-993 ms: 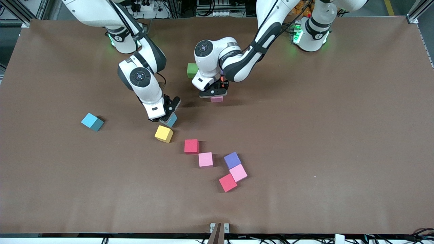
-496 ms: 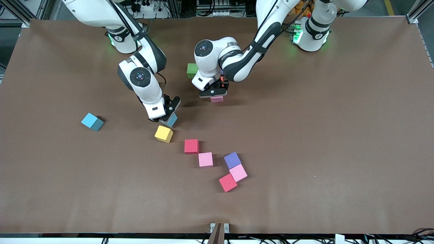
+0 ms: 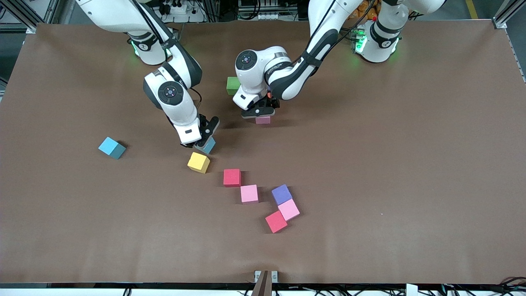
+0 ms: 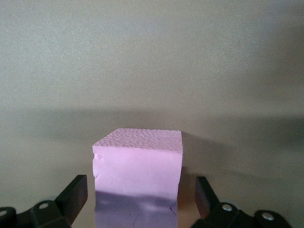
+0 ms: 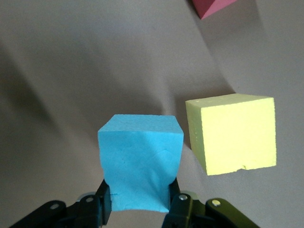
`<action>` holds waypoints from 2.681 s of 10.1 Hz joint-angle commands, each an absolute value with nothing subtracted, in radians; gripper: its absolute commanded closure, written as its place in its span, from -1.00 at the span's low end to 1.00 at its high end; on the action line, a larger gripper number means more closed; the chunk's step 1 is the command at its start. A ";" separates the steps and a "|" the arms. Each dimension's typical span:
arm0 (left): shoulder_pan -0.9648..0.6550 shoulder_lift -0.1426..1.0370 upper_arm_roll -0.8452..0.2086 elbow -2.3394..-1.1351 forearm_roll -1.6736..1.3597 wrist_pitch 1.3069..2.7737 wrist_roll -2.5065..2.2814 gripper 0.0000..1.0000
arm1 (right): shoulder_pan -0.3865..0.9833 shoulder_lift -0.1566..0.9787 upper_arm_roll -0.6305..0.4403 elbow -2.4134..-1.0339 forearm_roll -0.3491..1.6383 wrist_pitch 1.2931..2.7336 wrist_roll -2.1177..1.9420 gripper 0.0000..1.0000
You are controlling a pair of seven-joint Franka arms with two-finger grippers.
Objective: Form number 2 with 11 blocks
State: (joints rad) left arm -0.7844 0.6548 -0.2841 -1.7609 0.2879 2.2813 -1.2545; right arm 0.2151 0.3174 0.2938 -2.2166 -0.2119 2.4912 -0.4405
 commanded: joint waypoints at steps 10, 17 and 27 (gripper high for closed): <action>-0.508 0.364 -0.330 -1.763 0.129 2.004 -0.795 -1.00 | 0.411 0.330 0.347 -2.197 -0.219 2.488 -0.519 1.00; -0.379 0.267 -0.324 -1.668 0.054 1.764 -0.528 -1.00 | 0.522 0.397 0.347 -2.152 -0.207 2.487 -0.518 1.00; -0.373 0.276 -0.321 -1.637 0.055 1.740 -0.519 -1.00 | 0.535 0.425 0.347 -2.134 -0.183 2.488 -0.518 1.00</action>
State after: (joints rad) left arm -0.3810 0.2716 -0.3162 -1.6554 0.0761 1.7616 -0.5467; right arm 0.5243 0.4088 0.3472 -2.1554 -0.2035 2.4933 -0.5080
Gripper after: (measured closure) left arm 0.000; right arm 0.515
